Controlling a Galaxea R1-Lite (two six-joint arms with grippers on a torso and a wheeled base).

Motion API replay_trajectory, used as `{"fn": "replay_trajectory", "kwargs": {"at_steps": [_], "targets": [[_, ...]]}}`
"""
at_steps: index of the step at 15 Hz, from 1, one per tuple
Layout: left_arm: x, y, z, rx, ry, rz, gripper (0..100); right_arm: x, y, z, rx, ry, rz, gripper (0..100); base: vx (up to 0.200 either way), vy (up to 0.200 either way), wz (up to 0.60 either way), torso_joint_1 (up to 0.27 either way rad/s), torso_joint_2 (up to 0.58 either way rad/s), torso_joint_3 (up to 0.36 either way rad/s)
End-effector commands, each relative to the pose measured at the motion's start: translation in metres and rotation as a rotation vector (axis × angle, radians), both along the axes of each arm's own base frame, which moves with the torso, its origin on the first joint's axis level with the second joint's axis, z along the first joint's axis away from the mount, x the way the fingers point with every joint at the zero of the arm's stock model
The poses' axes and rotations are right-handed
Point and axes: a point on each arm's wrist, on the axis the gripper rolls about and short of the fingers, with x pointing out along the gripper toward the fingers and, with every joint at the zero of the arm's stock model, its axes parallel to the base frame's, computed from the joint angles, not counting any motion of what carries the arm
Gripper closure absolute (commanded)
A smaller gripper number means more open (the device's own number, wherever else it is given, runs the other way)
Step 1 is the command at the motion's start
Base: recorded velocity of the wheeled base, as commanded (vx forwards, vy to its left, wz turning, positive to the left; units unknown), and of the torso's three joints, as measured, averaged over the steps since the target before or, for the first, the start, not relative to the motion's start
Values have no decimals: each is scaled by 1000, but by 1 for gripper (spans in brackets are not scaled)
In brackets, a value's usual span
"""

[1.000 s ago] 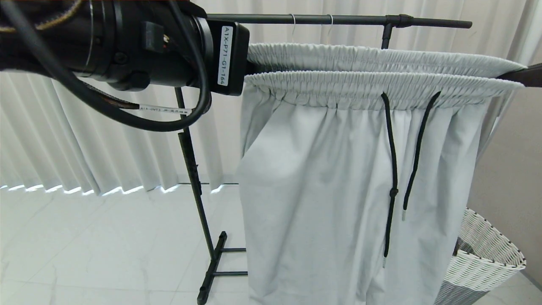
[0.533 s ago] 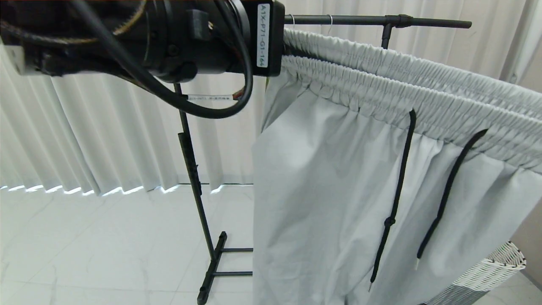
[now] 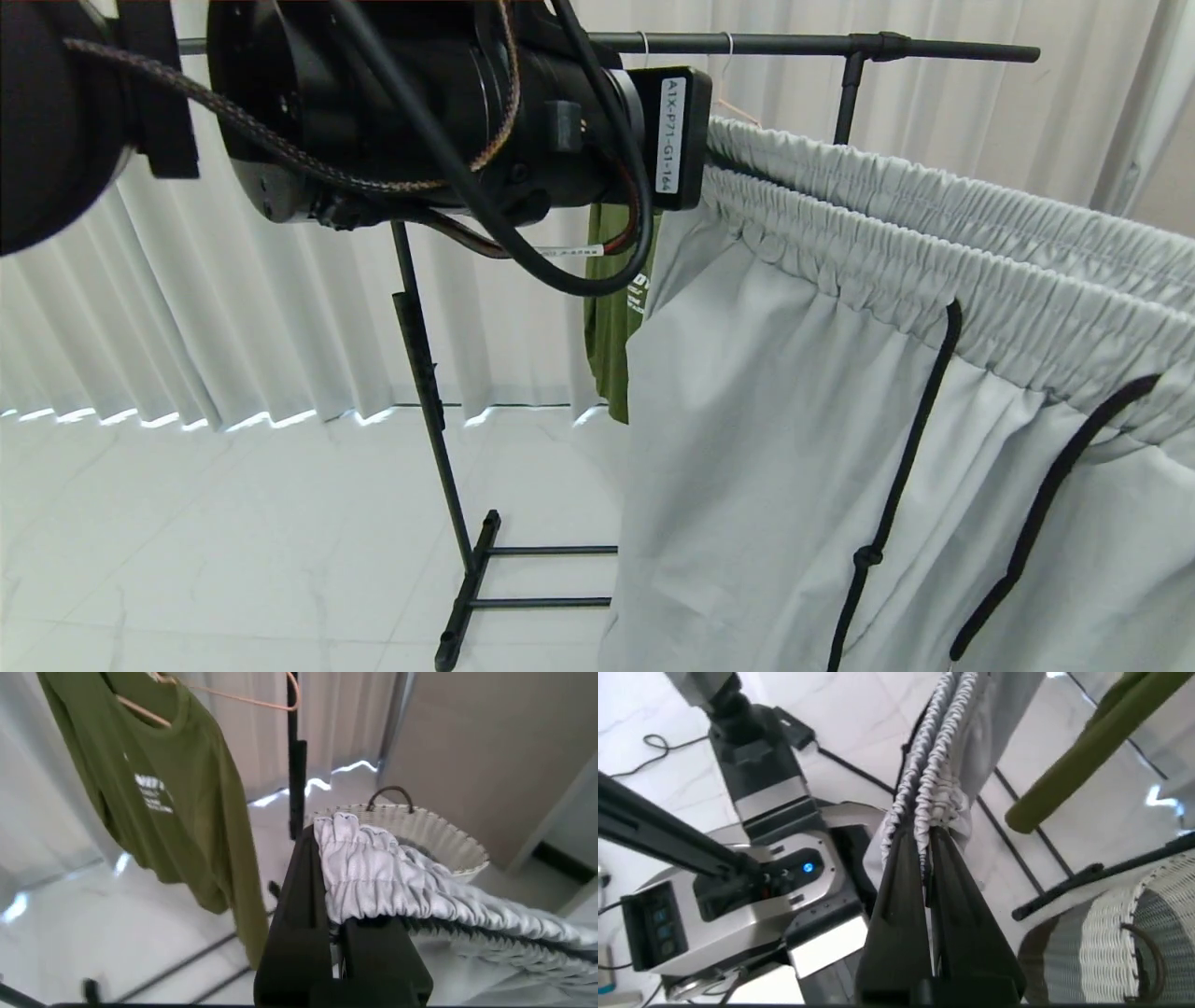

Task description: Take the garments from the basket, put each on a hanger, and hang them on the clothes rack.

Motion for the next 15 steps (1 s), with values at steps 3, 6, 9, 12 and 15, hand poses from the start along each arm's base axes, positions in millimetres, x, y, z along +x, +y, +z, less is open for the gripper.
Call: {"fn": "replay_trajectory", "kwargs": {"at_steps": [3, 6, 9, 12, 15], "targets": [[-10, 13, -4, -4, 73, 12, 100, 10, 1, -5, -70, -18, -146, 100, 0, 0, 0, 0, 0, 0], [-47, 48, -15, 72, 195, -111, 100, 33, 8, -6, -99, -30, -288, 100, 0, 0, 0, 0, 0, 0], [-74, 75, -23, 101, 252, -170, 100, 70, 27, -9, -28, -101, -337, 100, 0, 0, 0, 0, 0, 0], [-93, 89, -22, 83, 246, -226, 100, 99, 46, -9, 51, -185, -334, 100, 0, 0, 0, 0, 0, 0], [-109, 86, -23, 88, 242, -299, 100, 121, 61, -7, 99, -235, -332, 100, 0, 0, 0, 0, 0, 0]]}}
